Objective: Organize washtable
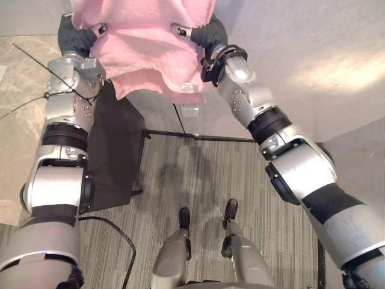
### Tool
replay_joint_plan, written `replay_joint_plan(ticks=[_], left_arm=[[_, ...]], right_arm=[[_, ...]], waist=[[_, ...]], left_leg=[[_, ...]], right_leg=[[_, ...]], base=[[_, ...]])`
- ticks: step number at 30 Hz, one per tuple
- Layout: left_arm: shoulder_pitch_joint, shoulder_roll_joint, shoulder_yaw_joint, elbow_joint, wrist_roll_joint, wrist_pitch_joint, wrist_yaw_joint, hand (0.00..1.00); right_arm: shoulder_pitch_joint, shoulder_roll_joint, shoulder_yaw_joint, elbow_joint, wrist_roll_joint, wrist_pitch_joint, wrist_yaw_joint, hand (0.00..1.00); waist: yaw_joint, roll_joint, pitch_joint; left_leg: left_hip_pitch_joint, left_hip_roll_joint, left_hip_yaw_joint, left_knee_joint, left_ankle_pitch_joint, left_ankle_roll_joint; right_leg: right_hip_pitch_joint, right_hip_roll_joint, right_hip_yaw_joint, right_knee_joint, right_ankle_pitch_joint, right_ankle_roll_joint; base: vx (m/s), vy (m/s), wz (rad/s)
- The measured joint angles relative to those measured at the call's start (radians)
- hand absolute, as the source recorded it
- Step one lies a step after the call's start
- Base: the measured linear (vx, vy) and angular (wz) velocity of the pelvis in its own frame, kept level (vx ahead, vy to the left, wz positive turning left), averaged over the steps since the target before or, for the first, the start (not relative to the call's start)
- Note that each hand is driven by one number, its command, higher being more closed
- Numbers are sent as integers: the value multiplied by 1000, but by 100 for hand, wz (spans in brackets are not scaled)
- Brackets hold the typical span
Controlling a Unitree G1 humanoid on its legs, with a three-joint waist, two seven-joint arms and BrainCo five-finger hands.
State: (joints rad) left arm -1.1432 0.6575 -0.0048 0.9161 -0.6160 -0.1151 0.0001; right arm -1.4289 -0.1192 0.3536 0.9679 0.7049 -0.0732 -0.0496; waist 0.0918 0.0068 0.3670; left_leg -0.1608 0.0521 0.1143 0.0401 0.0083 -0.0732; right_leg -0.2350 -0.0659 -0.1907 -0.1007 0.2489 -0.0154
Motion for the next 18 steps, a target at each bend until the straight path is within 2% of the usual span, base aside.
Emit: replay_joint_plan(ticks=[2,5,8,14,18], left_arm=[[48,82,62,60,1,11,10,0],[101,162,81,116,27,24,23,0],[126,176,80,120,42,25,21,0],[128,176,45,120,34,24,0,0],[128,176,45,119,17,23,0,0]], right_arm=[[32,-44,-5,2,6,-11,-17,0],[83,-126,-37,12,44,-5,-18,0],[113,-172,-43,35,75,9,-17,0],[133,-175,-84,35,155,16,-12,0],[133,-193,-84,35,170,16,-11,0]], waist=[[-23,0,0],[-21,-2,-1],[-20,-3,-2],[-24,-6,-4],[-23,-8,-4]], left_leg=[[2,1,0,0,0,0],[2,3,1,-1,0,0],[2,6,3,-1,0,-1],[7,13,3,-1,1,-2],[11,14,1,-1,1,-2]], right_leg=[[3,0,1,0,0,0],[3,1,0,0,-1,-1],[4,2,-1,0,-1,-1],[7,4,2,0,0,-1],[12,8,1,0,0,-1]], base=[[0,0,0],[15,13,2],[6,5,2],[21,14,-3],[36,26,0]])
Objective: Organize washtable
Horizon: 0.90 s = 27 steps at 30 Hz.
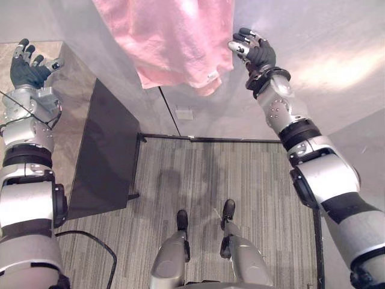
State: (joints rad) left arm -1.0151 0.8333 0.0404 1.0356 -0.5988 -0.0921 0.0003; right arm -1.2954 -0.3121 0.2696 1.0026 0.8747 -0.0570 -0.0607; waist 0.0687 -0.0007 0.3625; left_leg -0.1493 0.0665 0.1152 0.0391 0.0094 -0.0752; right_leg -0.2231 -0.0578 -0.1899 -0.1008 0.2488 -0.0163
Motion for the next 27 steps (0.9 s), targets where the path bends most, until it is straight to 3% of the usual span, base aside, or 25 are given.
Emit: replay_joint_plan(ticks=[4,7,11,16,18,24,27], left_arm=[[-2,0,2,0,0,-1,1,0],[-6,0,5,0,0,-1,9,0],[0,0,36,-12,1,-1,38,0],[82,6,110,-193,2,-12,90,0],[129,6,119,-312,1,-21,94,0],[171,-47,111,-497,3,-62,97,0],[174,-85,46,-565,11,-72,100,0]], right_arm=[[10,-9,-4,0,-5,3,2,0],[22,-20,-42,-1,-24,9,-3,0],[72,-42,-216,-18,-42,20,-46,0],[164,-92,-354,-197,-101,6,-130,0],[237,-107,-392,-347,-147,-14,-163,0],[366,-119,-414,-620,-225,-70,-196,0],[407,-97,-391,-704,-249,-95,-189,0]], waist=[[0,-6,-4],[-2,-25,-15],[-2,-40,-26],[-13,-51,-65],[-28,-51,-94],[-58,-51,-174],[-60,-51,-177]], left_leg=[[9,0,-1,0,0,0],[11,0,-1,1,1,-1],[42,-1,-4,-5,1,-1],[58,-11,-3,-26,5,2],[69,-9,-4,-31,5,1],[117,-6,-4,-45,5,1],[149,-1,-3,-55,4,1]], right_leg=[[9,3,0,0,0,0],[11,3,0,0,0,0],[40,4,-2,0,0,0],[46,3,-1,0,-9,-10],[60,-1,-6,0,-18,-7],[100,-3,-6,-1,-28,4],[130,-4,-7,-4,-33,6]], base=[[37,35,0],[10,11,0],[23,32,1],[18,26,1],[65,34,6],[49,23,-2],[1,5,0]])
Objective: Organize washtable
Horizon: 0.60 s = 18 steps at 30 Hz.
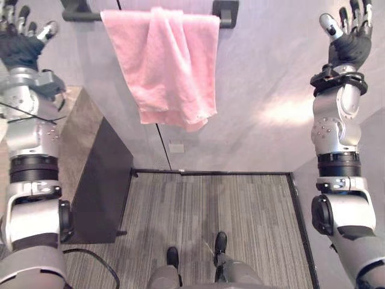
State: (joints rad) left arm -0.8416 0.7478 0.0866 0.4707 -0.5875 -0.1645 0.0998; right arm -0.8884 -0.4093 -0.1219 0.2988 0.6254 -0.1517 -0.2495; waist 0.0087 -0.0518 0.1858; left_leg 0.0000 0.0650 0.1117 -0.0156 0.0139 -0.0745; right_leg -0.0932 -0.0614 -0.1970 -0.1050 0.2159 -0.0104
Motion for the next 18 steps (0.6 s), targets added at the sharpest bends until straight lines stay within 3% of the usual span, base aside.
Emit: replay_joint_plan(ticks=[7,10,14,18], left_arm=[[88,-3,-136,-126,10,-3,-65,0],[126,-3,-175,-150,1,-4,-104,0],[151,-3,-237,-162,-90,-5,-186,0],[154,-2,-296,-161,-130,-6,-232,0]], right_arm=[[95,33,213,-51,23,4,142,0],[105,30,284,-46,64,8,193,0],[110,14,397,-33,145,10,282,0],[95,9,484,45,164,24,318,0]], waist=[[-2,6,-83],[0,12,-88],[1,12,-90],[5,12,-89]], left_leg=[[16,6,-1,-28,9,-12],[35,6,-1,-54,21,-12],[48,6,0,-62,21,-12],[35,6,2,-74,25,-16]], right_leg=[[4,5,-11,-1,-18,8],[13,6,-18,-1,-17,7],[24,5,-18,-1,-18,9],[3,6,-17,-1,-20,7]], base=[[12,-3,2],[38,-4,4],[0,0,0],[0,0,0]])
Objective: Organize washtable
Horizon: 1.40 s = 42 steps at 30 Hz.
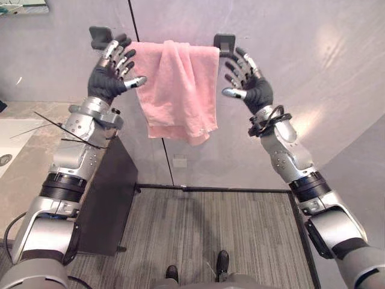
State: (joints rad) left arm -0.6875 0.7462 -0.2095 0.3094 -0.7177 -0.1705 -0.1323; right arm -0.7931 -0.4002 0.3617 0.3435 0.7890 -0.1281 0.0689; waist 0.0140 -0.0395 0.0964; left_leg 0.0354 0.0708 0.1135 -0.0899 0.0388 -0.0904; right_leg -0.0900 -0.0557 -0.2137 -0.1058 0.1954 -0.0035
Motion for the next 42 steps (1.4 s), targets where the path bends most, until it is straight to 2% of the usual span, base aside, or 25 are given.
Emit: replay_joint_plan(ticks=[4,8,11,15,21,29,32,35,37,42], left_arm=[[-3,-2,-67,19,-19,1,-22,0],[-82,-55,-116,138,-29,13,-24,0],[-218,-76,-115,215,-40,13,-20,0],[-327,-75,-115,259,-59,10,-18,0],[-411,-78,-147,356,-61,18,-14,0],[-543,-108,-154,462,-54,32,58,0],[-562,-99,-151,480,-54,34,68,0],[-562,-31,-129,483,-60,34,41,0],[-561,6,-69,484,-69,32,24,0],[-561,0,-14,490,-74,29,30,0]], right_arm=[[-38,4,36,45,7,9,-1,0],[-109,27,36,79,20,6,-4,0],[-211,42,38,109,39,-1,-3,0],[-284,61,41,156,87,-1,-1,0],[-352,83,86,175,121,8,-5,0],[-389,162,148,175,154,18,-2,0],[-394,155,154,174,154,18,0,0],[-394,134,157,126,171,16,28,0],[-394,127,157,92,162,0,76,0],[-394,162,158,101,120,-12,72,0]], waist=[[0,2,1],[-1,13,11],[-2,27,77],[-3,34,128],[-7,37,177],[-28,38,211],[-25,39,227],[-18,39,228],[-3,41,235],[-2,44,249]], left_leg=[[-43,1,-1,1,12,-3],[-84,-2,-1,20,15,1],[-117,-4,-1,42,15,1],[-180,-3,0,66,15,2],[-221,-5,26,68,18,4],[-237,-13,51,69,16,7],[-238,-18,55,72,13,11],[-249,-20,59,73,10,16],[-252,-18,63,73,10,16],[-253,-20,59,73,10,16]], right_leg=[[-43,2,-3,1,12,-10],[-77,1,-3,4,24,-14],[-98,-4,-2,5,36,-18],[-150,-5,0,5,51,-17],[-204,-4,27,5,64,-17],[-231,-10,52,6,78,0],[-232,-16,54,6,83,8],[-244,-19,57,6,83,8],[-249,-16,59,6,83,8],[-249,-19,56,6,90,16]], base=[[40,10,1],[38,31,0],[-22,24,1],[-30,20,0],[-21,55,-11],[15,88,-8],[-5,85,-2],[-5,72,-2],[12,54,-4],[11,57,2]])
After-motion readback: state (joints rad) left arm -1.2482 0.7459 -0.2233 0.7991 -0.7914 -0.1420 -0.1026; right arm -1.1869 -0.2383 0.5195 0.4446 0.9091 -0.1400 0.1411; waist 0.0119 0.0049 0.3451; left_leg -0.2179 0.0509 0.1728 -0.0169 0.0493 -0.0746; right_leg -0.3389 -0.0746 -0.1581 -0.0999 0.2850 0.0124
